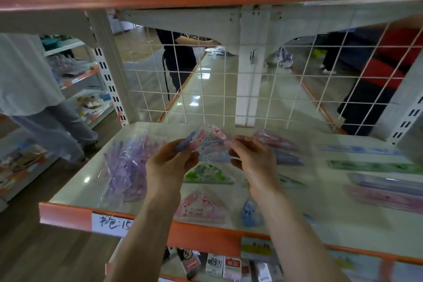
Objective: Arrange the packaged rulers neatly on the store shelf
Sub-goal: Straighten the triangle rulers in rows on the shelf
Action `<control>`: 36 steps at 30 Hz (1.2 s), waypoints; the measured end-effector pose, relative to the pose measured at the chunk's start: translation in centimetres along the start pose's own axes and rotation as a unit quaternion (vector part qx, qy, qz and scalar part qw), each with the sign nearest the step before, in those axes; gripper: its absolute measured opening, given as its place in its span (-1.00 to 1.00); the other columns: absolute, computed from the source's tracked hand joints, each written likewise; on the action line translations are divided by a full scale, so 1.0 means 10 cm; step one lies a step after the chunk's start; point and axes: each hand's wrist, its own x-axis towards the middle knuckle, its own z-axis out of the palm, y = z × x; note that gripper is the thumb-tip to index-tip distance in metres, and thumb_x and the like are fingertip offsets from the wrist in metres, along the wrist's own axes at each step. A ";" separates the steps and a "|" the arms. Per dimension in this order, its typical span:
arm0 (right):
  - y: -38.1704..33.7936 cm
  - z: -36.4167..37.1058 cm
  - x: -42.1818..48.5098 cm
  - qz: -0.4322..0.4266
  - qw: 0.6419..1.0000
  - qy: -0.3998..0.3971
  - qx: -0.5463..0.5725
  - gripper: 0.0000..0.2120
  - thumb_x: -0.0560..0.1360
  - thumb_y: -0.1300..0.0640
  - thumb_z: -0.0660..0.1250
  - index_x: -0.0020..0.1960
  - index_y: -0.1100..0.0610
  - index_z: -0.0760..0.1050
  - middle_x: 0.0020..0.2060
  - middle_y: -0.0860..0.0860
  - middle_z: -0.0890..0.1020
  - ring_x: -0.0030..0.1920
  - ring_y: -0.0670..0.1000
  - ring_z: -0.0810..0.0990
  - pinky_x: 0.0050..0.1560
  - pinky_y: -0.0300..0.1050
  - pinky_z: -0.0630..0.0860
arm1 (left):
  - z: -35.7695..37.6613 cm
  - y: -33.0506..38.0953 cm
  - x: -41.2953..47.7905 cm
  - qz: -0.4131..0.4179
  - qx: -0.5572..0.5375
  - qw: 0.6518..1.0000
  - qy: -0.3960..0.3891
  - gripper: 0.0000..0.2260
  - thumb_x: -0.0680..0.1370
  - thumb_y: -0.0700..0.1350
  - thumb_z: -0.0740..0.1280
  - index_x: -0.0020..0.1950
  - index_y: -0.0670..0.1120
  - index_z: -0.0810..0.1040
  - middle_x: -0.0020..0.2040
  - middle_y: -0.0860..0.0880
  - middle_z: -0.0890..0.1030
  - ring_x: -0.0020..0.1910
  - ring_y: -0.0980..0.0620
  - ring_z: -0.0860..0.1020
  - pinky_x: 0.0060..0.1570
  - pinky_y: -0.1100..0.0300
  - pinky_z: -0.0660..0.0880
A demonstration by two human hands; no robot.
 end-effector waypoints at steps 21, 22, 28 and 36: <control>-0.01 -0.19 -0.30 -0.159 0.850 -0.112 -0.489 -0.73 0.50 0.03 0.38 0.17 0.05 0.59 -0.04 -0.02 0.65 -0.08 -0.03 0.60 -0.02 -0.11 0.53 | -0.25 0.02 0.09 0.000 0.045 0.995 0.090 -0.88 0.52 -0.28 0.32 -0.17 -0.12 0.59 -0.22 -0.11 0.59 -0.24 0.01 0.54 -0.03 0.10 0.56; -0.03 -0.18 -0.35 -0.150 0.844 -0.116 -0.502 -0.77 0.49 0.00 0.37 0.12 0.04 0.61 -0.07 -0.02 0.65 -0.11 -0.03 0.59 -0.06 -0.12 0.52 | -0.28 0.02 0.10 0.002 0.050 0.994 0.097 -0.87 0.52 -0.28 0.33 -0.19 -0.11 0.59 -0.23 -0.11 0.57 -0.24 0.01 0.53 -0.04 0.11 0.56; -0.07 -0.13 -0.61 -0.122 0.787 -0.169 -0.581 -0.69 0.48 -0.14 0.34 0.13 -0.01 0.59 -0.01 -0.07 0.59 -0.01 -0.06 0.55 0.03 -0.17 0.46 | -0.37 0.00 0.14 0.013 0.051 0.992 0.113 -0.83 0.51 -0.25 0.34 -0.26 -0.09 0.60 -0.33 -0.07 0.51 -0.31 0.03 0.47 -0.12 0.15 0.49; -0.01 -0.15 -0.67 -0.119 0.773 -0.183 -0.596 -0.61 0.48 -0.19 0.31 0.22 -0.02 0.53 0.04 -0.11 0.54 0.07 -0.08 0.50 0.21 -0.09 0.41 | -0.37 0.03 0.08 0.007 0.023 0.996 0.090 -0.93 0.50 -0.28 0.36 -0.16 -0.14 0.60 -0.25 -0.10 0.59 -0.29 0.04 0.54 -0.11 0.15 0.57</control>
